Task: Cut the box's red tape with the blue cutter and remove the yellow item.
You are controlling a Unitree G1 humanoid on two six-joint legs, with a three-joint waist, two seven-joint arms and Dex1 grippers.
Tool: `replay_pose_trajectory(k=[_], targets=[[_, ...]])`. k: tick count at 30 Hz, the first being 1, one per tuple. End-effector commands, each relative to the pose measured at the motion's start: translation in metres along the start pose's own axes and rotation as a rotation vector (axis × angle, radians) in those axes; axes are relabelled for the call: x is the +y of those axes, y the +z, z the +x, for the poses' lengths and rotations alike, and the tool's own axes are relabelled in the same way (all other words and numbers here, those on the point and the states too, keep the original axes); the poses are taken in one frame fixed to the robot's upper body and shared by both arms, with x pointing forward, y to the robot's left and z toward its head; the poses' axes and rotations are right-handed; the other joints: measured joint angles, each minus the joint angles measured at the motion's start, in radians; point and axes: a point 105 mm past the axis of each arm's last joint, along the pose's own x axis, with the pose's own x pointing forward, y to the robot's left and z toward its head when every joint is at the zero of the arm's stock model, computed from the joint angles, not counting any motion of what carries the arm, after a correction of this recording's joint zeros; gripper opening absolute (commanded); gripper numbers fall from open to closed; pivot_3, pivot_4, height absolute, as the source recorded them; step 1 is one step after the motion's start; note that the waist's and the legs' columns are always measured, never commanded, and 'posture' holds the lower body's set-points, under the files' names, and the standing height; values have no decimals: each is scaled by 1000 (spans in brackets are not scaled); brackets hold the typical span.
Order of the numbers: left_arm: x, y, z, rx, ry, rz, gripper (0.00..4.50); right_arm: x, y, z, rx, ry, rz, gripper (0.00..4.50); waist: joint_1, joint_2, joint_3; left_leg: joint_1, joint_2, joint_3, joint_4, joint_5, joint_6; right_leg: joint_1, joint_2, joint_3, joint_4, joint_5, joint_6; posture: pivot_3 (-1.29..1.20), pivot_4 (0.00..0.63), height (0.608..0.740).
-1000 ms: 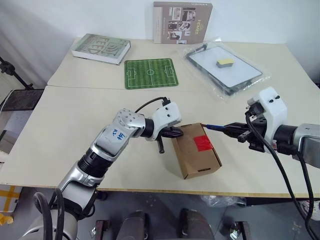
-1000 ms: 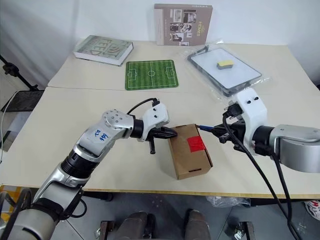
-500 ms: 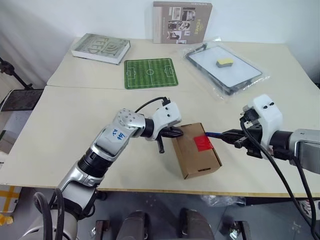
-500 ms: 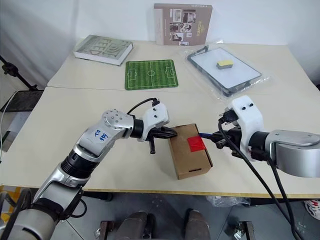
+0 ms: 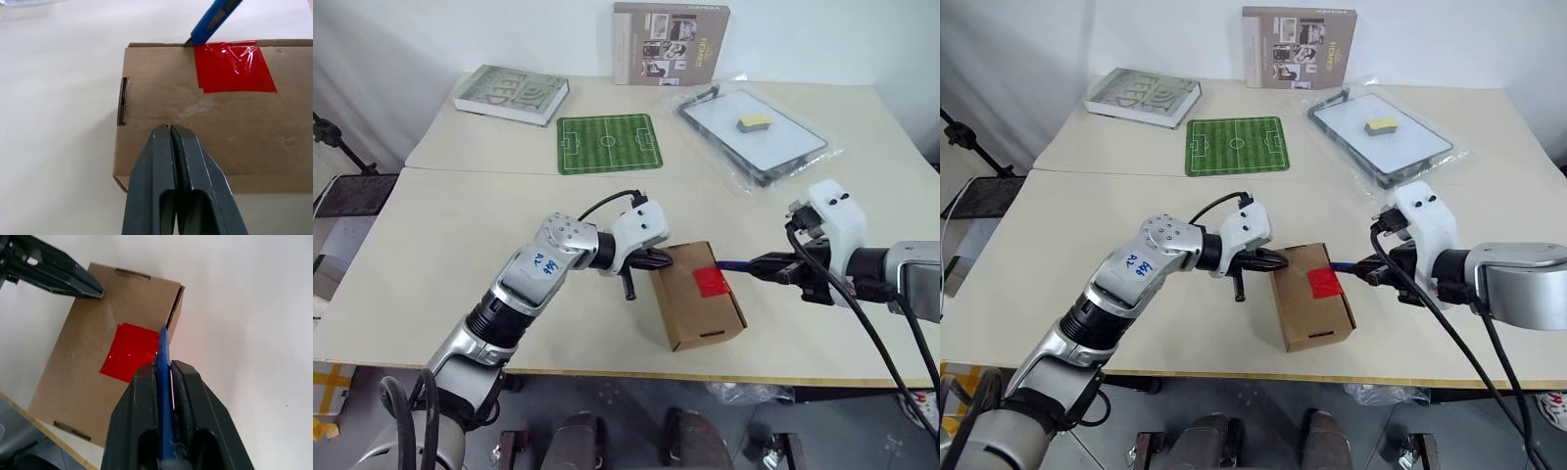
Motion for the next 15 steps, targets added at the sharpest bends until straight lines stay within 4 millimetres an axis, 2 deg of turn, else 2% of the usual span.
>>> replay_pose_trajectory(k=[1, 11, 15], targets=[[1, -44, 7, 164, 41, -82, 63, 15, -16, 1, 90, 85, -8, 141, 0, 0, 0, 0, 0, 0, 0, 0, 0, 0, 0, 0, 0, 0, 0, 0, 150, 740], [-1, -43, 11, 172, 43, -64, 63, 19, -29, -5, 172, 128, -18, 141, 2, -1, -1, 0, 0, -1, 0, 0, 0, 1, -1, -2, -1, 0, 0, 0, 150, 740], [-9, -39, 15, 167, 7, -57, 63, 18, -29, -1, 165, 124, 0, 141, 3, -3, -4, 0, 0, -1, 0, -1, 1, 1, -1, -2, -1, 0, 0, 0, 150, 740]])
